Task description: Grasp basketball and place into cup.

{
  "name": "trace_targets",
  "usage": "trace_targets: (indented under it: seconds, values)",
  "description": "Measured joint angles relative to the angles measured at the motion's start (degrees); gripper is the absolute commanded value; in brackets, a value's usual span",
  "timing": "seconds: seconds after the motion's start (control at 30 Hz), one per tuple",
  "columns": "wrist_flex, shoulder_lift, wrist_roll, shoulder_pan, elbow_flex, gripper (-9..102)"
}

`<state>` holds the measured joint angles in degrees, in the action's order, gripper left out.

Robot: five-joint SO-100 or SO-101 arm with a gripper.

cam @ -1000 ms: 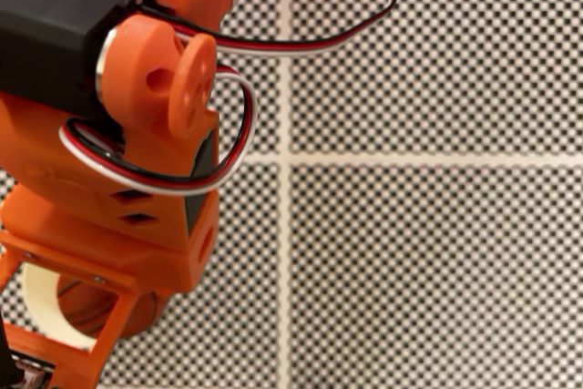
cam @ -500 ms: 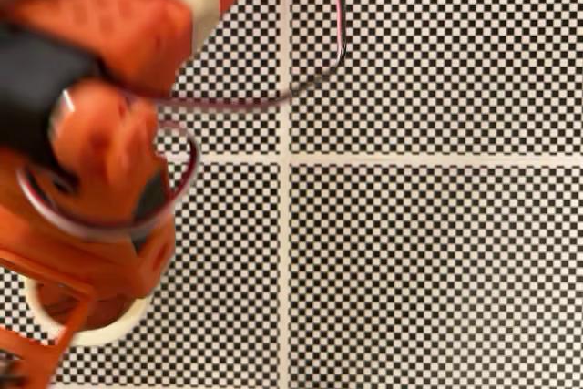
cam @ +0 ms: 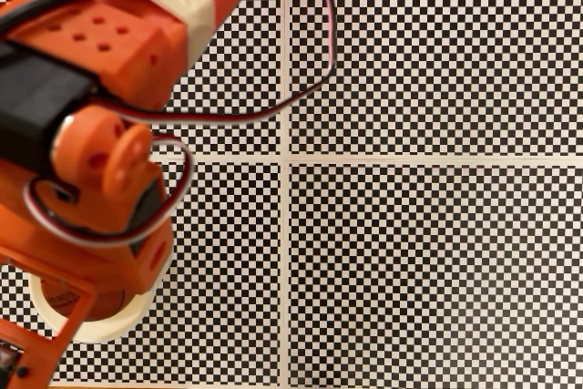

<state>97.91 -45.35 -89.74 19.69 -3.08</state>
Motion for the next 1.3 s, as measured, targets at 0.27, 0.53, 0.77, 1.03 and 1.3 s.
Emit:
trace_targets:
  seconds: [0.27, 0.53, 0.77, 1.03, 1.3]
  values:
    - [-3.43, 0.00, -0.18, -0.09, 0.00, 15]
    - [-7.38, 0.00, 0.18, -0.09, 0.00, 15]
    - [-9.76, -0.09, -0.35, 2.11, 0.00, 14]
    - [-10.37, -0.09, -1.23, 3.25, 0.00, 15]
    - [-11.07, -0.09, -1.41, 3.69, 0.00, 16]
